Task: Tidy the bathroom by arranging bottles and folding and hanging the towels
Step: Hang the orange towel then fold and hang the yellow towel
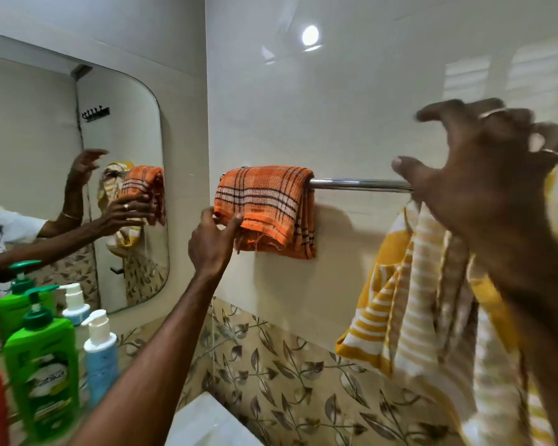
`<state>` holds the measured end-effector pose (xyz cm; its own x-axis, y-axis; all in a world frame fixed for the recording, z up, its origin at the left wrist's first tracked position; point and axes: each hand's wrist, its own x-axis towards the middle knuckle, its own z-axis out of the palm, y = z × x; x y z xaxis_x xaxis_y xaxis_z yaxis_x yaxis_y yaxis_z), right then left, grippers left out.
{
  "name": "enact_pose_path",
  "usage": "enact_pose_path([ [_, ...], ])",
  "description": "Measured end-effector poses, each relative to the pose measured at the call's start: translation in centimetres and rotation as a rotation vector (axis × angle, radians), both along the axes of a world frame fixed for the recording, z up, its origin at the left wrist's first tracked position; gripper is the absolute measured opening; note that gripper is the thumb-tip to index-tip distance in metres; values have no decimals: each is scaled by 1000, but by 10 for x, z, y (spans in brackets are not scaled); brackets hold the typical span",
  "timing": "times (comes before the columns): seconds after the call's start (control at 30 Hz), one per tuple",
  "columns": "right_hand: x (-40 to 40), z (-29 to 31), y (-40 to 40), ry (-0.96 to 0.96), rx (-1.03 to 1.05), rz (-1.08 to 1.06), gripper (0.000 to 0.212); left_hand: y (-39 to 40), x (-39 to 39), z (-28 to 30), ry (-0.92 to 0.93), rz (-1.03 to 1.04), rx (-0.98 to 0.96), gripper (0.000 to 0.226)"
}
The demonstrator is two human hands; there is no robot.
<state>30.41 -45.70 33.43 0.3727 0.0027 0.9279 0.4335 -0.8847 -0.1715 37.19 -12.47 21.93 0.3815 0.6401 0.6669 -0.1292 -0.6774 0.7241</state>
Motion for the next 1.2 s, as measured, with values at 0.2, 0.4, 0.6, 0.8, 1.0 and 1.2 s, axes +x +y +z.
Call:
enact_pose_path([
  [0.2,23,-11,-62,374,-74,-3,65,-45,-37,-5,-126,267,9,49],
  [0.4,27,-26,-79,239,9,239,48,-115,-81,-11,-190,251,36,32],
  [0.6,13,-37,-100,306,113,489,47,-177,-134,-27,-193,254,88,23],
  [0.8,-11,-53,-122,384,238,772,51,-238,-171,-37,-122,116,83,20],
  [1.0,-39,-90,-141,476,270,862,49,-302,-196,-38,-63,-111,97,23],
  [1.2,-59,-140,-157,617,284,1000,51,-341,-205,-31,0,-354,87,53],
])
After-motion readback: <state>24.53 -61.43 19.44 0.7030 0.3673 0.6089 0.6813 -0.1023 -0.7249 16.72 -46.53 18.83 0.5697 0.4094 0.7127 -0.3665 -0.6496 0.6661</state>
